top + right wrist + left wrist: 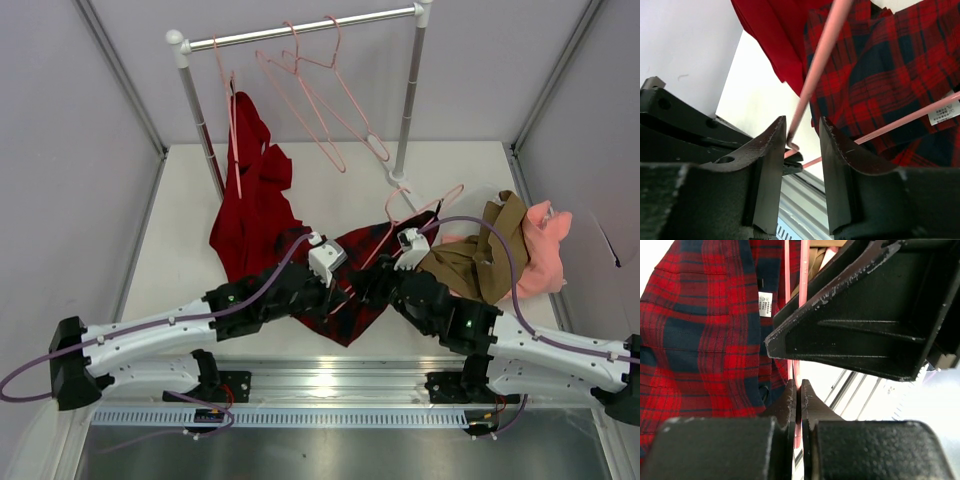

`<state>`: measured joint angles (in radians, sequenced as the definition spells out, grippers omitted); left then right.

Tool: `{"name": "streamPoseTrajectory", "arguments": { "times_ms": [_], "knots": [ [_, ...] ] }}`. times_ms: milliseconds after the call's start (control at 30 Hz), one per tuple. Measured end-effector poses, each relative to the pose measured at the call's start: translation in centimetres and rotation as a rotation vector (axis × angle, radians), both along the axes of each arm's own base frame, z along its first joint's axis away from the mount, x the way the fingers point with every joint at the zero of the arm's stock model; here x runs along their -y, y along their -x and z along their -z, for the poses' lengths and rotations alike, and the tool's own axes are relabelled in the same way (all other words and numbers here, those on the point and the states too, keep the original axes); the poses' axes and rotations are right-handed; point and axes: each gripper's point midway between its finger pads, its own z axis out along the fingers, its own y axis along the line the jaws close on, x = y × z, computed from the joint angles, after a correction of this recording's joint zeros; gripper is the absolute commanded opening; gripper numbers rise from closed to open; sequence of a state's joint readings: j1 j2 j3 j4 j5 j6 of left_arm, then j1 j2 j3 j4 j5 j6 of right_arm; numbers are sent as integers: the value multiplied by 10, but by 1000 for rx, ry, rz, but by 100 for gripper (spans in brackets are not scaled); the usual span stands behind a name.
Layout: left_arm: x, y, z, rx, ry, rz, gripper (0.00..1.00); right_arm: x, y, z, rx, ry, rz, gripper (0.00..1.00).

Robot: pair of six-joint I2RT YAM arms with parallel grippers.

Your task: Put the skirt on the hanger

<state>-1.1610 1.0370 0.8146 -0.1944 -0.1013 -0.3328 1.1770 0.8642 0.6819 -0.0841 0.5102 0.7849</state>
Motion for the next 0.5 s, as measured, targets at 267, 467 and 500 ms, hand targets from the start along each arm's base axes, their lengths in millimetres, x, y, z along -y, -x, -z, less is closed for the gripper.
{"name": "streamPoseTrajectory", "arguments": {
  "times_ms": [267,467,500],
  "knots": [
    [5,-2,5,-9,-3,-3,16,0,0,-3,-1,-27,13,0],
    [-7,-1,-10,-8,39,-42,41,11,-7,-6,16,-22,57,0],
    [-14,-1,-16,-5,65,-66,42,13,-9,-6,17,-22,65,0]
  ]
}}
